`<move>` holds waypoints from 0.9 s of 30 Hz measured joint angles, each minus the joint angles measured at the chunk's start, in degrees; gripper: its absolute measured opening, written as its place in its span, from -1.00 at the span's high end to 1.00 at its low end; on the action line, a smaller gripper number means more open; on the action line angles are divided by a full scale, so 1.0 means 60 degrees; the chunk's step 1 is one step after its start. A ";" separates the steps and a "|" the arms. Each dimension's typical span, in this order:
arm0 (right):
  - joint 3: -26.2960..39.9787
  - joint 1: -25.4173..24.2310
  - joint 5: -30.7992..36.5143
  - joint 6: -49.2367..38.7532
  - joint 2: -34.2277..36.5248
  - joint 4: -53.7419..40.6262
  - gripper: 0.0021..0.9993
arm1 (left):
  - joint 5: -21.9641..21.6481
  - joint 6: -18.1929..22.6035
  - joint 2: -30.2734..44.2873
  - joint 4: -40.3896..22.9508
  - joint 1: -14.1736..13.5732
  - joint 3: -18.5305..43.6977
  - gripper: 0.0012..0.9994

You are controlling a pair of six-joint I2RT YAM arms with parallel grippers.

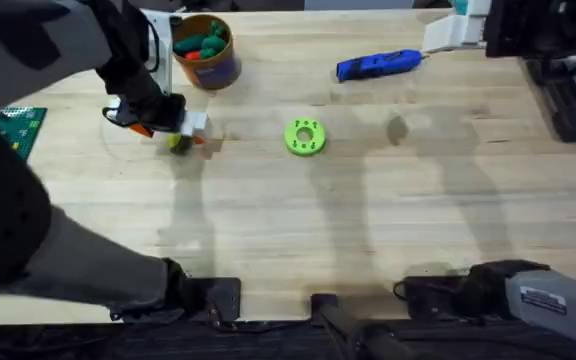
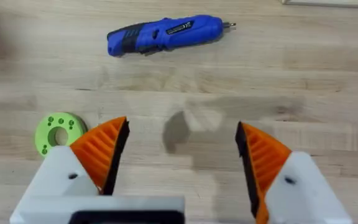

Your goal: Pick up the gripper from the table and insert it into the empty holder that is missing its gripper. Then pick up a screw, insert it into the mounting hole, and use the screwdriver to tighten it. Finally, clean up the table by picking up the vegetable and placing it into the bucket.

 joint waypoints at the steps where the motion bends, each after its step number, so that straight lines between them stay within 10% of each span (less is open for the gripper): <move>1: 0.0000 0.0000 0.0000 0.0000 0.0002 0.0004 -0.99 | 0.0000 0.0000 0.0151 0.0052 0.0042 0.0000 -0.97; 7: 0.0000 0.0000 0.0000 0.0000 0.0002 0.0000 -0.99 | 0.0087 0.0004 0.0540 0.0405 0.0176 0.0058 -0.87; 13: 0.0000 0.0000 0.0000 0.0000 0.0002 0.0000 -0.99 | 0.0083 0.0059 0.0620 0.0679 0.0176 0.0094 0.89; 21: 0.0000 0.0000 0.0000 0.0000 -0.0001 0.0000 -0.99 | 0.0011 0.0069 0.0645 0.0067 0.0176 0.0320 0.93; 27: 0.0000 0.0000 0.0000 0.0000 0.0002 0.0004 -0.99 | 0.0014 -0.0070 0.0645 -0.1300 0.0176 0.2530 0.93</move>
